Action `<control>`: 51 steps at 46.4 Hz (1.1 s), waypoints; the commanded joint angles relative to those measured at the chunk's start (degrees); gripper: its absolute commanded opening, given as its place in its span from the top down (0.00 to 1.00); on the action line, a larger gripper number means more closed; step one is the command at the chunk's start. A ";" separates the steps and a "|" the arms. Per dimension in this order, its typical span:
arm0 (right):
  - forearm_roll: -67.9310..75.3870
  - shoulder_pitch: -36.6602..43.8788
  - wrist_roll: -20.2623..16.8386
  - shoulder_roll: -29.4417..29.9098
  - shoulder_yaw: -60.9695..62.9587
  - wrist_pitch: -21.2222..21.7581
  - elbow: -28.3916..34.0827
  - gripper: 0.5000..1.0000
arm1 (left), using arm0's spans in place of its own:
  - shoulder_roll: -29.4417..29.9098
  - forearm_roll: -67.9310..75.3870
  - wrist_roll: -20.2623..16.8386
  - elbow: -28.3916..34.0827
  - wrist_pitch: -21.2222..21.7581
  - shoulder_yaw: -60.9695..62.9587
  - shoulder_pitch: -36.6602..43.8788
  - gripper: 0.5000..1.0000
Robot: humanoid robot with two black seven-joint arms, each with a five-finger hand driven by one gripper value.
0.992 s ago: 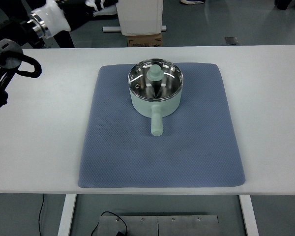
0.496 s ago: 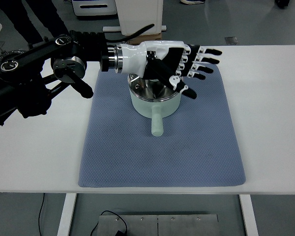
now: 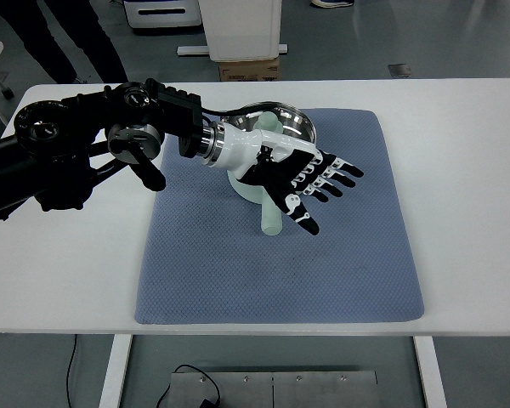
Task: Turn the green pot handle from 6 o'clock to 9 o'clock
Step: 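Push the green handle with the left hand, sweeping it toward the left arm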
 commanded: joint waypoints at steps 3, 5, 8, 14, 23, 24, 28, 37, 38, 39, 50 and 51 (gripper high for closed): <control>0.00 0.00 -0.01 0.00 0.00 0.00 0.07 0.00 | 0.98 0.62 0.00 -0.30 0.00 0.91 0.01 0.00; 0.00 0.00 -0.01 0.00 0.00 0.00 -0.02 0.00 | 1.24 0.88 0.00 -0.30 0.00 1.52 0.01 0.00; 0.00 0.00 0.08 0.00 0.00 0.00 -0.02 0.00 | 1.42 1.32 0.00 -0.30 0.00 2.14 0.01 0.00; 0.00 0.00 -0.01 0.00 0.00 0.00 0.07 0.00 | 1.59 1.50 0.00 -0.38 0.00 2.93 0.01 0.00; 0.00 0.00 -0.01 0.00 0.00 0.00 -0.02 0.00 | 2.65 1.58 0.08 -0.38 0.00 4.42 -0.25 0.00; 0.00 0.00 -0.01 0.00 0.00 0.00 -0.02 0.00 | 2.73 1.76 0.08 -0.38 0.00 4.60 -0.25 0.00; 0.00 0.00 -0.01 0.00 0.00 0.00 0.07 0.00 | 3.09 2.90 0.08 -0.38 0.00 5.39 -0.25 0.00; 0.00 0.00 -0.01 0.00 0.00 0.00 -0.02 0.00 | 5.19 3.96 0.08 -1.08 0.00 5.83 -0.25 0.00; 0.00 0.00 -0.01 0.00 0.00 0.00 -0.02 0.00 | 5.37 4.04 0.08 -1.35 0.00 6.00 -0.25 0.00; 0.00 0.00 -0.01 0.00 0.00 0.00 0.07 0.00 | 5.55 4.05 0.08 -1.61 0.00 6.18 -0.25 0.00; 0.00 0.00 -0.01 0.00 0.00 0.00 -0.02 0.00 | 7.13 4.05 0.08 -4.95 0.00 7.94 -0.25 0.00; 0.00 0.00 -0.01 0.00 0.00 0.00 0.07 0.00 | 7.30 4.05 0.08 -5.30 0.00 7.94 -0.25 0.00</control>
